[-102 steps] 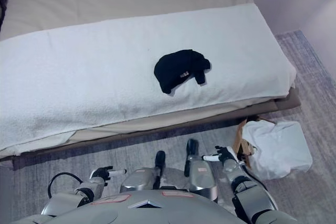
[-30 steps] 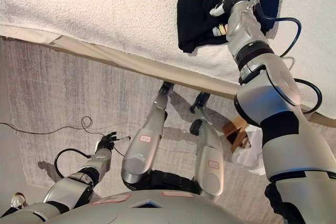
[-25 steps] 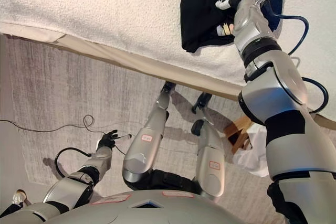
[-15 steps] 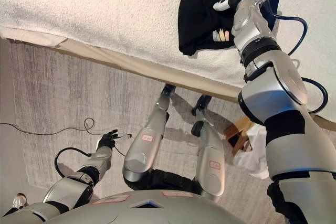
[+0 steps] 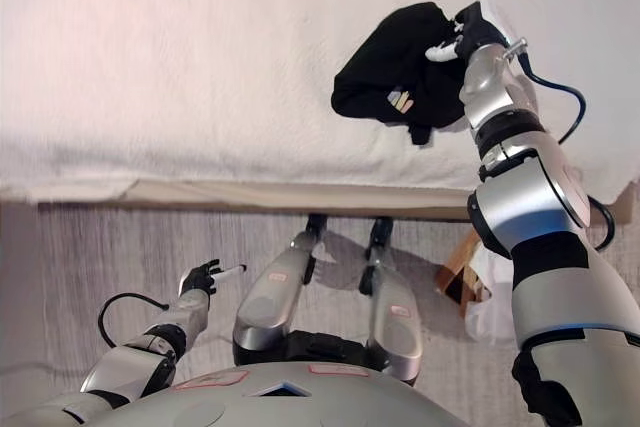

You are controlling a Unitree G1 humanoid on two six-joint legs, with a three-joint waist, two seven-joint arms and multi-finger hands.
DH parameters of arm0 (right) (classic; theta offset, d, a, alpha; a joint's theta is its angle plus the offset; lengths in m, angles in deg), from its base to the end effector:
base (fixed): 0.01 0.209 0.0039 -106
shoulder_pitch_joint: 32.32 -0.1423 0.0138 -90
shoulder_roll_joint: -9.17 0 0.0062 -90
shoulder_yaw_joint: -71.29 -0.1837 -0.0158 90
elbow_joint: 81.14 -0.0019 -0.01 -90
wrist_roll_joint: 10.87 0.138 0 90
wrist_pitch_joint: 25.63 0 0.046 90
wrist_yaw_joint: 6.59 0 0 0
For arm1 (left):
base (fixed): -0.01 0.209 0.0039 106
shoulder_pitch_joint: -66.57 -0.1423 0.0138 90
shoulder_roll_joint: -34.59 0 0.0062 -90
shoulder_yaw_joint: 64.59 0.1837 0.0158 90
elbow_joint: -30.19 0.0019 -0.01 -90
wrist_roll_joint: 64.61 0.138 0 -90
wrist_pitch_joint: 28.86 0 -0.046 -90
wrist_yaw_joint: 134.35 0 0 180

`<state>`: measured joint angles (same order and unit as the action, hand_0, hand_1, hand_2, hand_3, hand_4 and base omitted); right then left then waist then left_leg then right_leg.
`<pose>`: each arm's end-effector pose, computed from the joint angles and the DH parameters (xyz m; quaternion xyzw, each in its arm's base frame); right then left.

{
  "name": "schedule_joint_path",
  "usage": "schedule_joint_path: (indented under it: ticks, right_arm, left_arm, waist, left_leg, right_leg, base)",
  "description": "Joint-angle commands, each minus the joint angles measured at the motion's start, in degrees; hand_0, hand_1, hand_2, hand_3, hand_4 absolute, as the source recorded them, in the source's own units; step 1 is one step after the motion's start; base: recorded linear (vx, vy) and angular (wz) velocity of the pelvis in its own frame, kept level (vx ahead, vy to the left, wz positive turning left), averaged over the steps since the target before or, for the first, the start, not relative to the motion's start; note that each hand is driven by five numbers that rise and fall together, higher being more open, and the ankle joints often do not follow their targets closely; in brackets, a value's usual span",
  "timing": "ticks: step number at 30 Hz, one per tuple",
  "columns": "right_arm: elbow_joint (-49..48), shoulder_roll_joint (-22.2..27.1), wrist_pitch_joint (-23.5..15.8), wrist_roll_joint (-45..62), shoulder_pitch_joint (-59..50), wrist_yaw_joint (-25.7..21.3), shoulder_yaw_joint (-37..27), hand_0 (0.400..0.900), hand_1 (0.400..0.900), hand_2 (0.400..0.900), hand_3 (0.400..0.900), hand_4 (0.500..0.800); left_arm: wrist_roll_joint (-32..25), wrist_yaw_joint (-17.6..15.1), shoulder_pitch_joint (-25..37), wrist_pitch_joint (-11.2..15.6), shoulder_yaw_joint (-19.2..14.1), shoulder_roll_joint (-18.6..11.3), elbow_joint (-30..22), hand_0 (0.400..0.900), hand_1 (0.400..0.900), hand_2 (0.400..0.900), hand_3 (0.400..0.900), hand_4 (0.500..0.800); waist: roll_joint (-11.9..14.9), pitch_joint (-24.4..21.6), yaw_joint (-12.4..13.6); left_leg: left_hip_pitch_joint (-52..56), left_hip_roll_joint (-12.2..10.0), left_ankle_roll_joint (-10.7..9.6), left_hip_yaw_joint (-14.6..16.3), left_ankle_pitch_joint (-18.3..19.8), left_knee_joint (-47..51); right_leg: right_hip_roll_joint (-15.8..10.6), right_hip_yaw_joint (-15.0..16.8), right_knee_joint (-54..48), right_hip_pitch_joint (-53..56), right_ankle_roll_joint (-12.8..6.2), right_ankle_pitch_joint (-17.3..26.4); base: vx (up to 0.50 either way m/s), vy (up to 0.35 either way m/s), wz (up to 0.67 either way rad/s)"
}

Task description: Put the clothes on the bed into the basket.

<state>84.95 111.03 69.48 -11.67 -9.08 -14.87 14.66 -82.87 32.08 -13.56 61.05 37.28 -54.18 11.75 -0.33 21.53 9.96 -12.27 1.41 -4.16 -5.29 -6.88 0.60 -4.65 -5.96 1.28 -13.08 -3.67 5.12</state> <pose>0.3643 -0.2231 0.1570 -0.4455 0.1135 -0.1003 0.8824 0.1307 0.2231 -0.1001 0.1027 0.5036 0.1689 0.8410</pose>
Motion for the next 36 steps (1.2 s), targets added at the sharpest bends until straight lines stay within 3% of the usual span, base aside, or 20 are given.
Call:
schedule_joint_path:
  ticks: [1,16,26,36]
  right_arm:
    - [-3.02,9.31,-1.62,-2.74,-1.38,-2.43,3.21,0.4,0.4,0.4,0.4,0.5]
    - [-9.47,20.3,-1.6,-2.12,10.96,-1.48,-4.22,0.4,0.4,0.4,0.4,0.5]
    - [-9.63,26.05,-1.44,-0.35,24.14,-0.98,-13.32,0.4,0.4,0.4,0.4,0.5]
    - [-7.33,28.09,-1.26,0.34,32.68,-0.69,-19.6,0.4,0.4,0.4,0.4,0.5]
  left_arm:
    - [2.43,0.06,-3.69,-0.81,0.59,-0.64,5.48,0.9,0.9,0.9,0.9,0.8]
    - [6.94,1.28,-4.55,-2.45,-0.04,0.88,7.02,0.9,0.9,0.9,0.9,0.8]
    - [8.9,2.06,-4.47,-3.22,0.38,1.38,6.66,0.9,0.9,0.9,0.9,0.8]
    - [11.25,2.29,-4.46,-3.86,0.68,0.37,7.33,0.9,0.9,0.9,0.9,0.8]
  waist:
    - [2.14,-8.38,-3.92]
    - [1.46,-17.15,-12.03]
    - [0.98,-18.99,-15.71]
    - [0.38,-18.55,-17.85]
  left_leg:
    - [2.37,0.05,1.29,1.31,1.03,0.43]
    - [12.22,-1.86,1.65,11.1,4.26,3.48]
    - [15.02,-2.4,2.05,14.35,5.79,3.36]
    - [16.29,-2.89,2.23,16.7,6.4,3.26]
  right_leg:
    - [-0.72,1.27,1.24,3.76,-1.95,-0.94]
    - [1.65,10.59,-1.72,8.37,-3.19,0.26]
    - [2.56,13.79,-1.89,9.71,-3.86,0.28]
    - [3.43,16.32,-2.0,9.79,-4.09,0.54]
  base:
    - [0.09,0.024,-0.42]
    - [0.06,-0.004,-0.44]
    - [0.01,-0.006,-0.26]
    - [-0.03,0.001,-0.18]
